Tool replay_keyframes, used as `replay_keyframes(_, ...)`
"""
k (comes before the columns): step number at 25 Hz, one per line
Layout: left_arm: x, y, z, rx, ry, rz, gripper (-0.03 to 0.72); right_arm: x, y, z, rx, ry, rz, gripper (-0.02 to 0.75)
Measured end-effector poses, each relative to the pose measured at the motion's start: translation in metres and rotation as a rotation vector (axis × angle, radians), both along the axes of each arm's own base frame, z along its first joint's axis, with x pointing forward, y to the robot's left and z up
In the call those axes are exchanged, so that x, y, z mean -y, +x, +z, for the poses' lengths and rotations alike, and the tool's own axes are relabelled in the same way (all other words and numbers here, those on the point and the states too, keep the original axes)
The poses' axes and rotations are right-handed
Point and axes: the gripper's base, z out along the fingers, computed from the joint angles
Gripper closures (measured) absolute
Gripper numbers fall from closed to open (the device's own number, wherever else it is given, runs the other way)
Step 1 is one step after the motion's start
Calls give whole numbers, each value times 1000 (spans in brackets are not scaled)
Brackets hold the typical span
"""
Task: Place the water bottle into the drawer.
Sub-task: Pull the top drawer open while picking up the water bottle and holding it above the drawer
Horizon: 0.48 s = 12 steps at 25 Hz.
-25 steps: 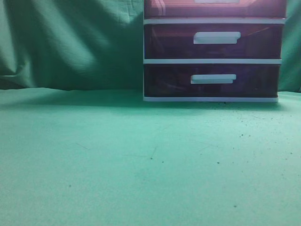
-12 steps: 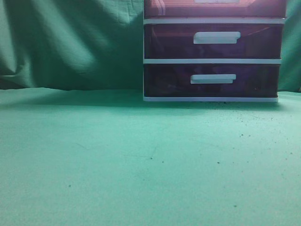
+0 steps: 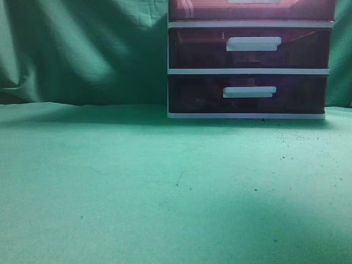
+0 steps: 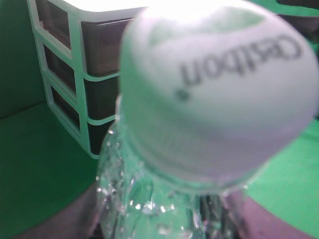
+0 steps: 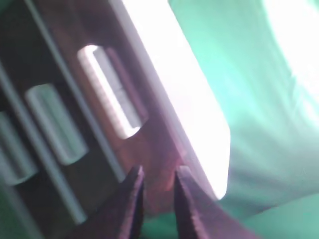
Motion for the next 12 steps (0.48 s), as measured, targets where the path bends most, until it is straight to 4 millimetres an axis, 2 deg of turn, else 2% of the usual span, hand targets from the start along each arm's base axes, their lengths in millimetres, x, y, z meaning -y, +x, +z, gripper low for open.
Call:
replay_keyframes(4, 0, 0, 0, 0, 0, -1, 406, -10, 33, -22, 87, -140, 28, 419)
replay_keyframes(8, 0, 0, 0, 0, 0, -1, 406, -22, 62, -47, 48, -224, 77, 426)
replay_keyframes(9, 0, 0, 0, 0, 0, -1, 406, -24, 68, -50, 44, -231, 80, 426)
replay_keyframes(10, 0, 0, 0, 0, 0, -1, 406, -25, 75, -52, 45, -236, 82, 385)
replay_keyframes(12, 0, 0, 0, 0, 0, -1, 406, -28, 86, -54, 53, -245, 86, 400)
